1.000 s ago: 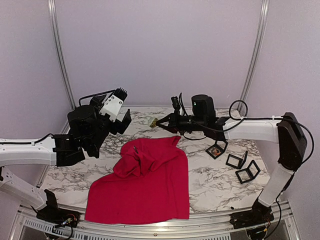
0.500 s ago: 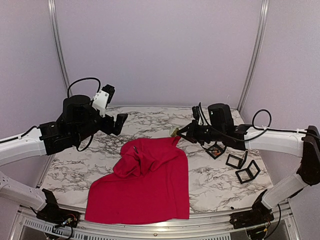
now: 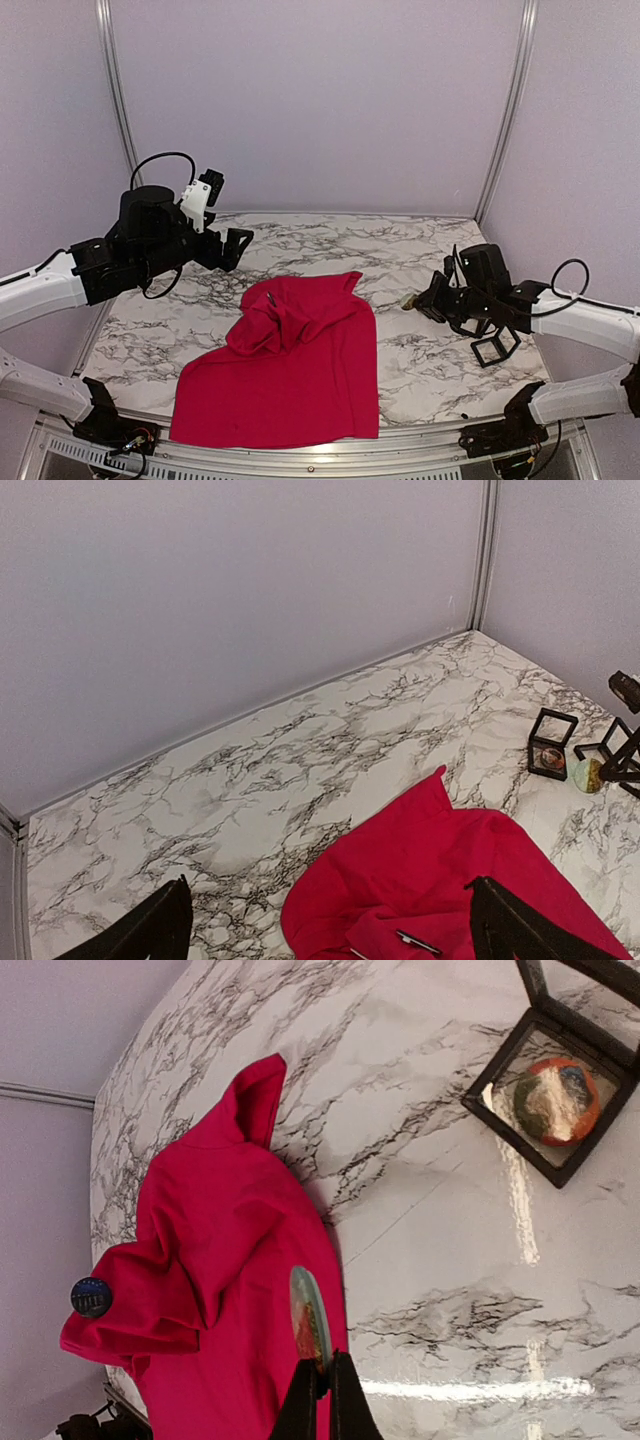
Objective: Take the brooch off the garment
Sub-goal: Move the brooch box to the corner of the board.
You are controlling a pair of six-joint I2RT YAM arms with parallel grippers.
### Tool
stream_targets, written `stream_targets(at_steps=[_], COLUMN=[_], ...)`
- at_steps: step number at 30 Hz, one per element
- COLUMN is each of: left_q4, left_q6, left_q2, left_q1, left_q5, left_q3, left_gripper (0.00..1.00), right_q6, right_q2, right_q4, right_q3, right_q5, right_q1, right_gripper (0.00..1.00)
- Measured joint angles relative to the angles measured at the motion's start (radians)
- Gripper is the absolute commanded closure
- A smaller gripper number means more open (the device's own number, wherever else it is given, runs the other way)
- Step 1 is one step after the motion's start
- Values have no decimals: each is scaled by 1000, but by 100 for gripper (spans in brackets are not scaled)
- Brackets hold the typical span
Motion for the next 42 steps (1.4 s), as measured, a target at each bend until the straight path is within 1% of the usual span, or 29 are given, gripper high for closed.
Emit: stream_targets(at_steps=[6, 10, 25, 32, 38, 42], left_q4=[-5, -5, -6, -6, -6, -7], left_q6=[-4, -8, -18, -18, -18, -18], left_q2=[0, 0, 0, 0, 0, 0], left_q1=[8, 11, 16, 17, 17, 17], left_q5=[16, 24, 29, 30, 29, 30], left_q3=[0, 0, 0, 0, 0, 0], left_gripper=[1, 1, 1, 1, 1, 1], right_q6=[47, 59, 26, 6, -30, -44], right_q2=[-142, -195, -199, -199, -190, -188], right_q4=[-79, -96, -192, -285, -360, -397], right_q3=[-109, -156, -204, -195, -138, -106], right_q5=[21, 21, -29, -23, 3, 29], right_q1=[-101, -172, -407, -447, -502, -509], right_gripper=[100, 100, 100, 100, 100, 100])
